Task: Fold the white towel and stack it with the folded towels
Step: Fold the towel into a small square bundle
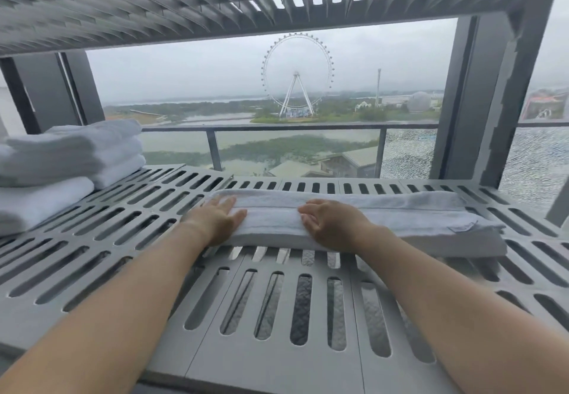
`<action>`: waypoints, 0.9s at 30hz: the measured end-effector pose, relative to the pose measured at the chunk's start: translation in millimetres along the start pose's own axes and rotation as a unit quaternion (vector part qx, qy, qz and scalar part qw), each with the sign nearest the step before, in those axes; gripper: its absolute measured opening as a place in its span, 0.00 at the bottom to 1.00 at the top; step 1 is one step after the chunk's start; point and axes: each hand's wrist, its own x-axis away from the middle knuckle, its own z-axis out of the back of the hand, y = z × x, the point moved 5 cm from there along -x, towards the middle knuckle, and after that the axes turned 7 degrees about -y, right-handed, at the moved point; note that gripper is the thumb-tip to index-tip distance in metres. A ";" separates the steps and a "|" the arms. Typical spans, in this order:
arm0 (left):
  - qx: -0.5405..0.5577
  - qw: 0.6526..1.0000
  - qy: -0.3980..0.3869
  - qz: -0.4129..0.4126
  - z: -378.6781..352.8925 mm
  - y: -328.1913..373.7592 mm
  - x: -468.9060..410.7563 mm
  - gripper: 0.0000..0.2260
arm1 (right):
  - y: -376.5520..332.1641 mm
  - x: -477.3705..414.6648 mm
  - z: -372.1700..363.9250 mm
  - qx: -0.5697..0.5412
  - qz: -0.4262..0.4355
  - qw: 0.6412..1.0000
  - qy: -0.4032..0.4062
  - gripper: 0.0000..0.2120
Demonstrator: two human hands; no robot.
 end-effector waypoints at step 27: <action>-0.050 0.994 0.045 0.085 26.8 -35.9 13.7 0.32 | -15.0 -30.9 -10.1 -0.034 -0.091 0.995 -0.040 0.27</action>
